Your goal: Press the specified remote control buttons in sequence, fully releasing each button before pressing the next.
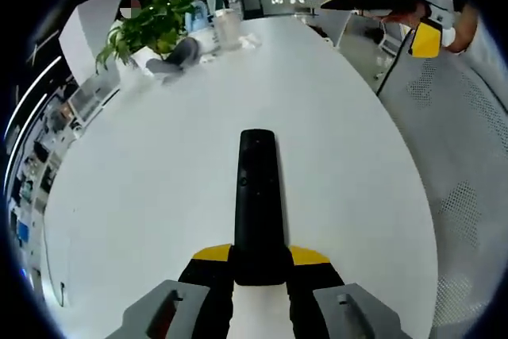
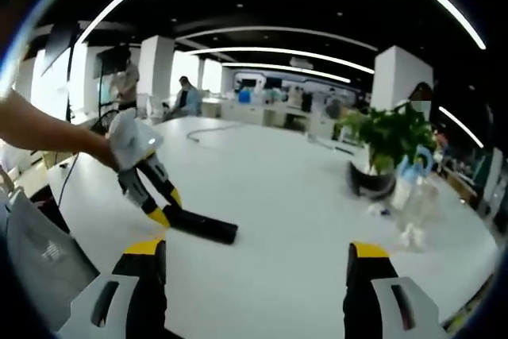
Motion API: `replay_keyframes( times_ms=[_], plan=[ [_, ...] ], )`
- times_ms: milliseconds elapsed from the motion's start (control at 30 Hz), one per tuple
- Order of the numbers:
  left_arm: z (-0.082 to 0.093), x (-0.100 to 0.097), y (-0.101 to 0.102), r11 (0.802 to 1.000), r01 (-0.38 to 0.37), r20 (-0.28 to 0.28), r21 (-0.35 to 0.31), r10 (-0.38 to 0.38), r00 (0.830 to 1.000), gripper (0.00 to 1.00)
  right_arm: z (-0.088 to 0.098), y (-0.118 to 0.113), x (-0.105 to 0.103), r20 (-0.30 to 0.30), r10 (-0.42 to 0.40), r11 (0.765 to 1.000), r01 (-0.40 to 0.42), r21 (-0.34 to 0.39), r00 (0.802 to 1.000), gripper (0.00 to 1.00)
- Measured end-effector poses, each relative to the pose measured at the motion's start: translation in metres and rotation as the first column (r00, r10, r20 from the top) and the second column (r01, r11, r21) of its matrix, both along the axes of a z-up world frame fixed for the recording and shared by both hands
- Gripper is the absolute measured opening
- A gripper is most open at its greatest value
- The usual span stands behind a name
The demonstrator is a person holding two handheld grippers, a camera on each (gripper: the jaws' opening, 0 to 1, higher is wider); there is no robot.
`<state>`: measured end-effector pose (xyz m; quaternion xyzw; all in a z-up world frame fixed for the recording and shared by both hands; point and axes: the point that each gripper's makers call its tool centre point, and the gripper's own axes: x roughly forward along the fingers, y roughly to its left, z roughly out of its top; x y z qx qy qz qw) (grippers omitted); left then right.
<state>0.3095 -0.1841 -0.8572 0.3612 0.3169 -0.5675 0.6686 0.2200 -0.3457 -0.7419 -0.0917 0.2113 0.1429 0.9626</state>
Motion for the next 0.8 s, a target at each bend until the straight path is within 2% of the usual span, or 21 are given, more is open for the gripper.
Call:
replay_keyframes(
  times_ms=[167, 800],
  plan=[
    [-0.002, 0.007, -0.001, 1.0, 0.001, -0.018, 0.002, -0.001, 1.0, 0.24, -0.002, -0.001, 0.0, -0.012, -0.003, 1.0, 0.003, -0.001, 1.0, 0.92],
    [-0.005, 0.048, -0.002, 0.999, 0.028, 0.002, 0.047, -0.028, 1.0, 0.24, -0.008, -0.001, 0.0, -0.046, -0.004, 1.0, 0.004, 0.005, 0.999, 0.87]
  ],
)
